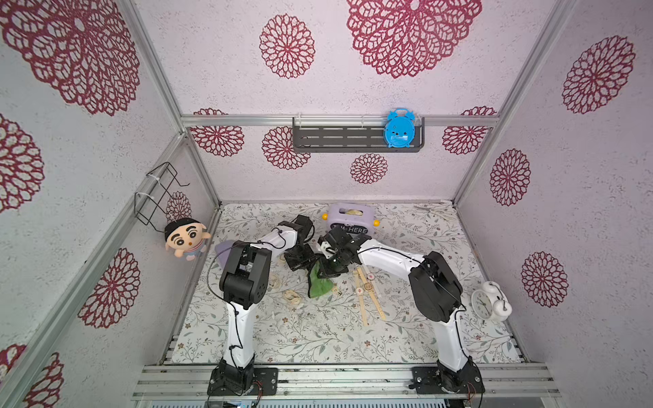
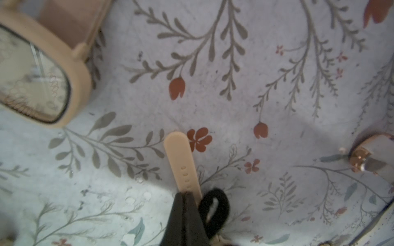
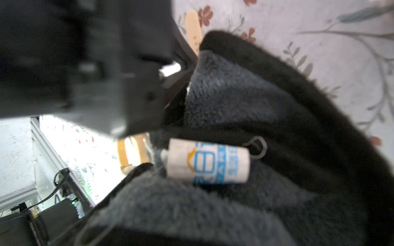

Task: Wipe the watch dial
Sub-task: Wipe the dirt from the watch dial.

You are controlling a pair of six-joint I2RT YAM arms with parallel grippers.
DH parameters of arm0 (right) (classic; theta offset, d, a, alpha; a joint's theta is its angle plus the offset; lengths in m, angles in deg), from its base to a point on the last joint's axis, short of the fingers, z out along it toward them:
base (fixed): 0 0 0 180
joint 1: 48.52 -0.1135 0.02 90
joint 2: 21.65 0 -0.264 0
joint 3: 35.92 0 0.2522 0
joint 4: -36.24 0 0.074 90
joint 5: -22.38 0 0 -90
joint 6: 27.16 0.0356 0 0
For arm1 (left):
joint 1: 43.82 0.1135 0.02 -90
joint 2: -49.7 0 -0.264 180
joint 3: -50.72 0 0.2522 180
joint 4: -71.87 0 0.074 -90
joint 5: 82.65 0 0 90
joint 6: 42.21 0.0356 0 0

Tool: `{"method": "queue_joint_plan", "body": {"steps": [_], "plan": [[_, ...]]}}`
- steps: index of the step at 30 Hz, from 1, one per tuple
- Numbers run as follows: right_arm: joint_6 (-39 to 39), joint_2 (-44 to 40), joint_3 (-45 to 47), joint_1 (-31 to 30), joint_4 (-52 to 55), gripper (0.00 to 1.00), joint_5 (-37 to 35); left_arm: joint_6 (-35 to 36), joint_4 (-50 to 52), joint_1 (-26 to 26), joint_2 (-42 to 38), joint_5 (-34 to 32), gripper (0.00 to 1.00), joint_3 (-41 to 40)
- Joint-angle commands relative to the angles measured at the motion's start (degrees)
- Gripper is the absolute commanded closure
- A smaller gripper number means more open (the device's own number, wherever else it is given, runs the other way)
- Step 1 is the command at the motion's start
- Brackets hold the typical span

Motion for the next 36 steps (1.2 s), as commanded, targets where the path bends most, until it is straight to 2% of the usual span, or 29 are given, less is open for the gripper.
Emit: {"method": "queue_joint_plan", "body": {"steps": [1, 6, 19, 27, 36], "plan": [[-1.86, 2.27, -0.05, -0.61, 1.57, 1.0, -2.98, -0.17, -3.92, -1.57, 3.49, 1.97, 1.0, -1.54], [-4.77, 5.82, 0.23, -1.8, 7.4, 1.0, -10.61, -0.35, -4.21, -1.63, 3.82, 2.08, 1.0, -1.71], [-6.5, 1.88, 3.52, -2.86, 16.78, 1.0, -28.17, -0.27, -4.5, -1.63, 4.94, 2.65, 1.0, -0.88], [-6.05, 0.19, 3.6, -2.77, 21.78, 1.0, -30.4, 0.7, -3.82, -1.52, 5.59, 2.75, 1.0, -0.13], [-7.12, -0.36, -7.17, -1.29, 30.55, 1.0, -31.75, 1.31, -3.4, -1.48, 6.0, 2.93, 1.0, 0.72]]}}
